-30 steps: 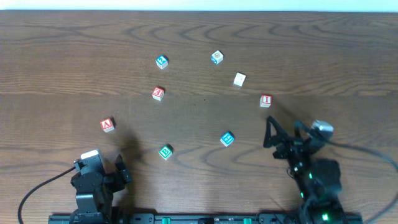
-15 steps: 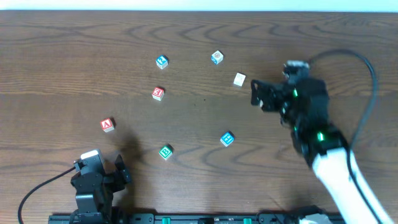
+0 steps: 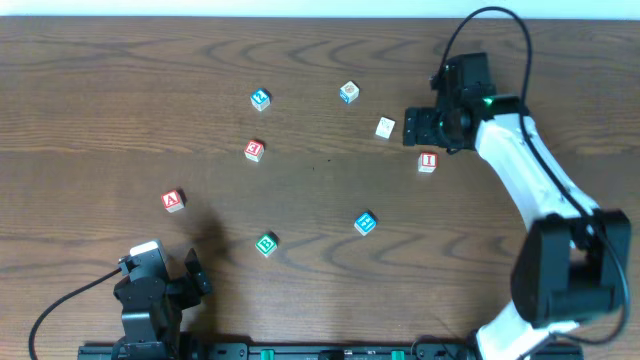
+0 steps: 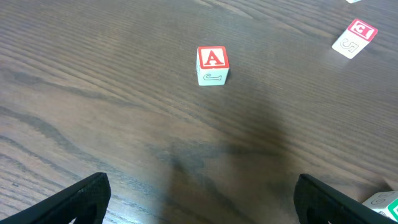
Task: Spell out Ai2
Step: 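Move the right gripper toward the red I block at right, then lower the right gripper and grasp the red I block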
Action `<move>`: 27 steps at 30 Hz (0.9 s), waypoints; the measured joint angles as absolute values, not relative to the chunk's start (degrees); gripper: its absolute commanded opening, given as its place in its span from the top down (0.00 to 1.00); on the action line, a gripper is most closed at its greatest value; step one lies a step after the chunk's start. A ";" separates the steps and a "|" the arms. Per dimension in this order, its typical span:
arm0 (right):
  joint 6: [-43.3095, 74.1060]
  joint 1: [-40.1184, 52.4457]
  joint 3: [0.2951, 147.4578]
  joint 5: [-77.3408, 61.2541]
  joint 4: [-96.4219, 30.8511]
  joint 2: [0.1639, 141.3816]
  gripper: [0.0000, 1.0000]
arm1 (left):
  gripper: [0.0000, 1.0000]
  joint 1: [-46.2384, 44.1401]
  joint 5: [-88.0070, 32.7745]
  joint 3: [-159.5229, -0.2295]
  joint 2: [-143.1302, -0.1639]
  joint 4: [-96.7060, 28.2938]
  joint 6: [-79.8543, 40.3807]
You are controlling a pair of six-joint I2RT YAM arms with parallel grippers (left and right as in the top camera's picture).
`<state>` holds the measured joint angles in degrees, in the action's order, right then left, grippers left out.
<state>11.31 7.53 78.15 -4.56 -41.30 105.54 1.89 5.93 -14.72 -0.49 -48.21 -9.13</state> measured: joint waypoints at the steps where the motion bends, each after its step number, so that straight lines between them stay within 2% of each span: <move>1: 11.14 7.51 78.37 -4.56 -41.54 106.56 0.11 | 0.05 1.89 5.93 -14.72 -0.49 -48.21 -9.13; 8: 10.39 7.51 78.70 -4.51 -44.91 112.27 0.12 | 0.05 1.89 5.93 -14.72 -0.49 -48.21 -9.13; 14: 10.00 7.51 78.70 -4.51 -46.50 114.41 0.18 | 0.05 1.89 5.91 -14.72 -0.49 -48.21 -9.13; 19: 9.89 7.51 78.70 -4.01 -46.63 114.85 0.28 | 0.05 1.89 5.93 -14.72 -0.49 -48.21 -9.13; 24: 9.72 7.40 78.70 -2.79 -46.54 114.87 0.46 | 0.05 1.89 5.93 -14.72 -0.49 -48.21 -9.13; 27: 9.82 7.29 78.70 -2.52 -46.28 114.87 0.47 | 0.05 1.89 5.93 -14.72 -0.49 -48.21 -9.13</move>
